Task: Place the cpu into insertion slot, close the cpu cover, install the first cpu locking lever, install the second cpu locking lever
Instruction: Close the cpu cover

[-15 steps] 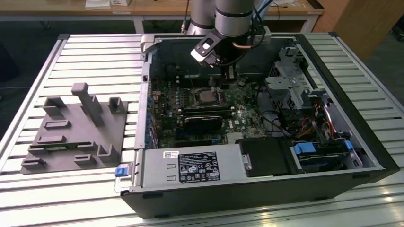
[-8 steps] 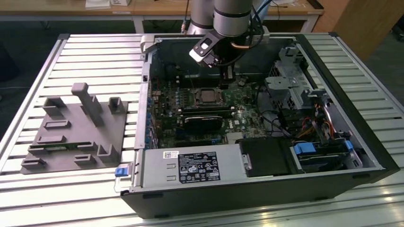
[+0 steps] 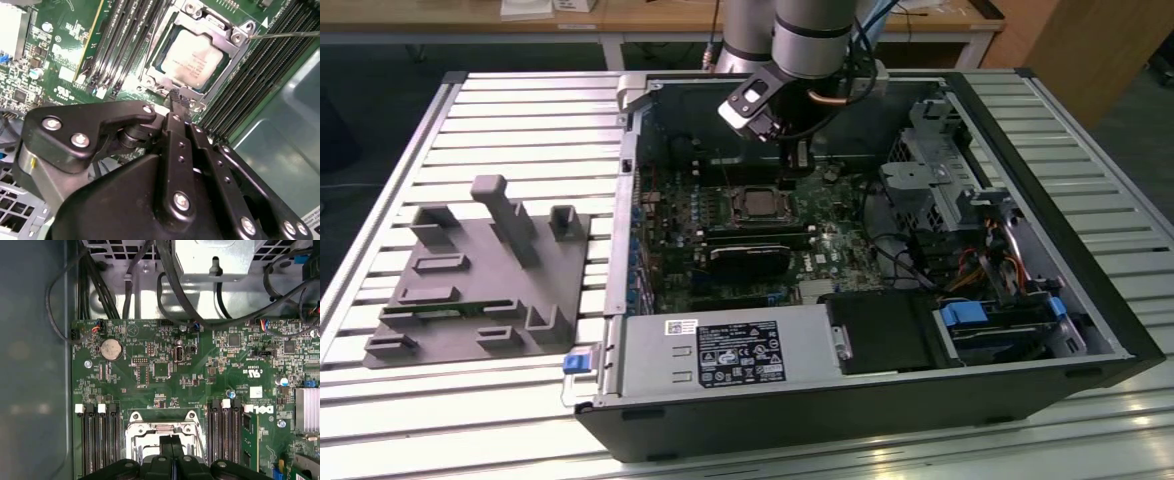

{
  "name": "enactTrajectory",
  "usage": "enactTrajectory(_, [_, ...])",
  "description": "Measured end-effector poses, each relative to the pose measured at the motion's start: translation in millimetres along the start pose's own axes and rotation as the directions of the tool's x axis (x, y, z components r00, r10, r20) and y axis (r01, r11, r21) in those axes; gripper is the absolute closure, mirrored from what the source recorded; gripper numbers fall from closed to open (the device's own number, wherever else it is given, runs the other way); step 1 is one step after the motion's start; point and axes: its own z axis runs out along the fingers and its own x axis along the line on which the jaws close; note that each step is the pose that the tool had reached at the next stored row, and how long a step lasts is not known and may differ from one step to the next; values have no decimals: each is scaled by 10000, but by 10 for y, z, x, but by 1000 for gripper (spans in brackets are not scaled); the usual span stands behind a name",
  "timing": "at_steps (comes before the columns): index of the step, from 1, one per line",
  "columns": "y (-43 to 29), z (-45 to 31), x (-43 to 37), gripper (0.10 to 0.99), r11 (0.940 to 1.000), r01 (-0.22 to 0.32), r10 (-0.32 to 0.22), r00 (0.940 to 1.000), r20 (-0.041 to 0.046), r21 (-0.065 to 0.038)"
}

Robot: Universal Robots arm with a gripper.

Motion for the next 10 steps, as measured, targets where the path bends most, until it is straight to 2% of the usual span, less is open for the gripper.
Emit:
enactTrajectory(3, [-23, 16, -2, 980, 10000, 2, -2, 10000, -2, -2])
enactTrajectory(10, [-162, 101, -20, 980, 10000, 22, -22, 10000, -3, -56])
